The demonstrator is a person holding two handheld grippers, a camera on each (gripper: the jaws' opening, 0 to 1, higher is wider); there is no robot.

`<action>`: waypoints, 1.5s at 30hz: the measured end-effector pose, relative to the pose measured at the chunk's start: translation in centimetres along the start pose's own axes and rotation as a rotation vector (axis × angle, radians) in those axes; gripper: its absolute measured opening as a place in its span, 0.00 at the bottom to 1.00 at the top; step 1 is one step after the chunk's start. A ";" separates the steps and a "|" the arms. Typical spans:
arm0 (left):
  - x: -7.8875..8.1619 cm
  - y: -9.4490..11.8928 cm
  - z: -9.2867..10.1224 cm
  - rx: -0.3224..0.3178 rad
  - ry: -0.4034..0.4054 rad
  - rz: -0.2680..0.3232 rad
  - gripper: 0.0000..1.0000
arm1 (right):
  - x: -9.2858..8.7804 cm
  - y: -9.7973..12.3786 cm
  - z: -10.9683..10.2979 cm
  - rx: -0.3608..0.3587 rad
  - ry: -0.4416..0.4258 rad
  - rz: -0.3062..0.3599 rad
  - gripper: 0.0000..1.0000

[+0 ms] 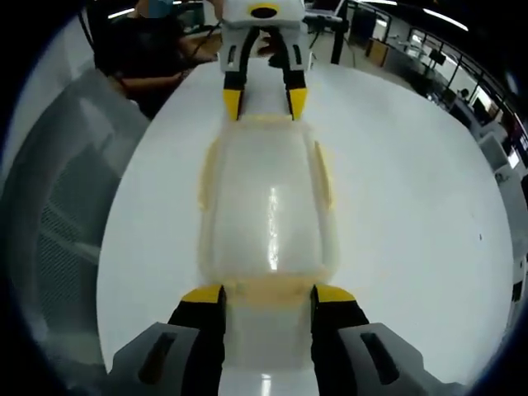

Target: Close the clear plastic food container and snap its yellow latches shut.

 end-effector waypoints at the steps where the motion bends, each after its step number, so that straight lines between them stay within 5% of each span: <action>1: 0.0 0.0 0.0 0.000 -0.003 0.001 0.39 | 0.0 0.0 0.0 0.000 -0.001 -0.002 0.39; 12: 0.2 -0.1 0.0 0.002 0.000 -0.027 0.39 | 0.1 -0.1 0.0 0.006 0.009 -0.047 0.39; 23: 0.5 -0.3 0.1 0.011 -0.002 -0.119 0.40 | 0.0 -0.2 0.1 0.006 0.007 -0.086 0.39; 45: 0.4 0.1 0.3 0.036 0.011 -0.124 0.38 | 0.0 -0.1 0.0 0.001 0.015 -0.078 0.38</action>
Point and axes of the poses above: the point that each gripper's makers call its tool centre point, and the gripper's own axes: y roughly backward along the fingers, z roughly to its right, x roughly out of its top, the point moved 2 cm from there along y, roughly backward along the fingers, and after that the axes turned 1 degree about x, right-handed, at the moved point
